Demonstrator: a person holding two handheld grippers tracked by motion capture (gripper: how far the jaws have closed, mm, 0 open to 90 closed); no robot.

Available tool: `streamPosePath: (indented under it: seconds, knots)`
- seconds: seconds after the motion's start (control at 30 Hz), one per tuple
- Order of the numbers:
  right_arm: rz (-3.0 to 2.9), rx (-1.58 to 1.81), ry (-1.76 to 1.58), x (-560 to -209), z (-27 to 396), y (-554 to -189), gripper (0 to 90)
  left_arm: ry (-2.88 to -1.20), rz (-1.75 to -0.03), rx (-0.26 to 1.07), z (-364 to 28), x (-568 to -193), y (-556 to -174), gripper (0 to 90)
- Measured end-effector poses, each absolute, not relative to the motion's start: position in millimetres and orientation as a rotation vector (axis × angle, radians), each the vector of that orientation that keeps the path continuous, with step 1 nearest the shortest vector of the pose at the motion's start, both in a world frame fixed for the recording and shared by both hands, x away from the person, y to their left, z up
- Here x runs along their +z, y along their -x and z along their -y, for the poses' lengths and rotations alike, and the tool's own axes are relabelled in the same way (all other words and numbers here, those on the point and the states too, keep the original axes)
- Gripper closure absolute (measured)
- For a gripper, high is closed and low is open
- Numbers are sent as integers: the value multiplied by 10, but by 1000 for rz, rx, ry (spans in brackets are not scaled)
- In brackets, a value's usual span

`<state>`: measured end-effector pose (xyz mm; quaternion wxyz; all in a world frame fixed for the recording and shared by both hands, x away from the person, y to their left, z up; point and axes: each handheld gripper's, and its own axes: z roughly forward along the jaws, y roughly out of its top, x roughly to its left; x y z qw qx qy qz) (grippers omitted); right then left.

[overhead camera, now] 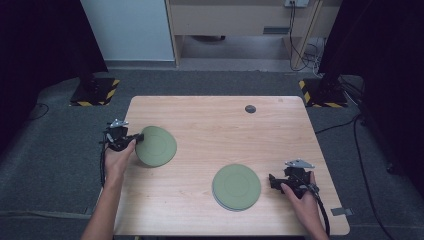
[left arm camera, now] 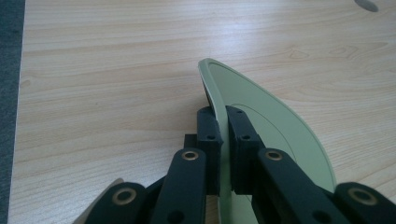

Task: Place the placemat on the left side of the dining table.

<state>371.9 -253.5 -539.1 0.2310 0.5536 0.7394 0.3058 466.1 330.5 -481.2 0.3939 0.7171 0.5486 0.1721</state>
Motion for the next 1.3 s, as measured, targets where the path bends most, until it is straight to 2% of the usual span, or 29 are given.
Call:
streamPosePath:
  seconds: [0.57, 0.77, 0.8, 0.97, 1.1, 1.2, 1.3]
  knots:
    - [-2033, 841, -1522, -5391, 2535, -3718, 9, -1818, -1430, 431, -3379, -5020, -4689, 846]
    - [-2033, 840, -1525, -5390, 2534, -3718, 9, -1816, -1438, 425, -3416, -5075, -4695, 820]
    - [-2033, 841, -1522, -5391, 2535, -3719, 9, -1816, -1438, 425, -3416, -5075, -4695, 799]
    - [-2034, 841, -1522, -5391, 2535, -3719, 9, -1819, -1462, 524, -3443, -5038, -4683, 568]
    - [-2033, 841, -1522, -5391, 2535, -3719, 9, -1800, -1456, 546, -3387, -4960, -4700, 310]
    - [-2033, 841, -1523, -5391, 2535, -3718, 9, -1811, -1434, 553, -3326, -4911, -4708, 216]
    - [-2033, 841, -1522, -5391, 2535, -3718, 9, -1826, -1382, 549, -3177, -4828, -4704, 161]
